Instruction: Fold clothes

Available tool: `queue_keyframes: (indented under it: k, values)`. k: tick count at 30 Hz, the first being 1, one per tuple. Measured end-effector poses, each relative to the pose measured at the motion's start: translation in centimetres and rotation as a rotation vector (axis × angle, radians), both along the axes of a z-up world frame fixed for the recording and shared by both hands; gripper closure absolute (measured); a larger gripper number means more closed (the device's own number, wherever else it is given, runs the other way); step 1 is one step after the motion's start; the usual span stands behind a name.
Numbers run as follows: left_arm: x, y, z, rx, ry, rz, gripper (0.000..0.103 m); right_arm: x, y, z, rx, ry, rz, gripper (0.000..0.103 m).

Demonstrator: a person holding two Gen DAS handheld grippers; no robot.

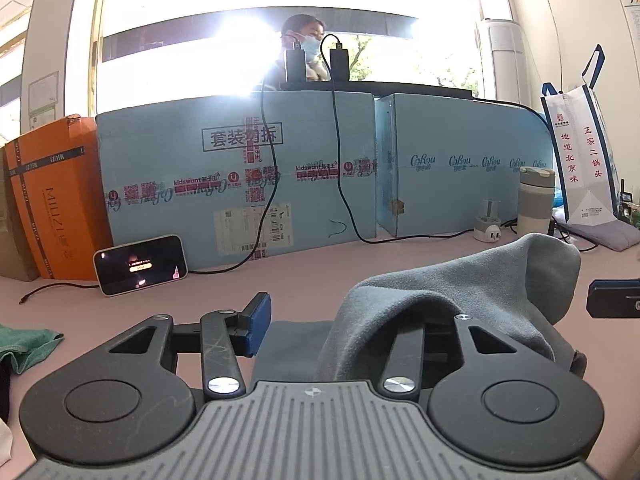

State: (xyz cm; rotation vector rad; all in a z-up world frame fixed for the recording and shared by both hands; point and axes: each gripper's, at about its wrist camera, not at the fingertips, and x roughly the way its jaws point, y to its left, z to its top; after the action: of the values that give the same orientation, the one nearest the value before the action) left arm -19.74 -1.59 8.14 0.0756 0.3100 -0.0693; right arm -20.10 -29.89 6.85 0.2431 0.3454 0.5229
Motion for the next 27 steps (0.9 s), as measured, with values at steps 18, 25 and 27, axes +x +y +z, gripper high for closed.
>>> queue_keyframes:
  k: [18,25,27]
  values:
    - [-0.6,-2.3,-1.9,-0.002,0.044,-0.065,0.022,-1.0,6.1,-2.1,-0.187,0.056,0.158,0.041]
    - [-0.6,-2.8,-2.4,-0.006,0.061,-0.095,0.022,-0.5,6.8,-2.4,-0.244,0.06,0.134,0.095]
    - [-0.6,-2.7,-2.5,-0.01,0.064,-0.096,0.022,-0.5,6.7,-2.3,-0.249,0.047,0.128,0.099]
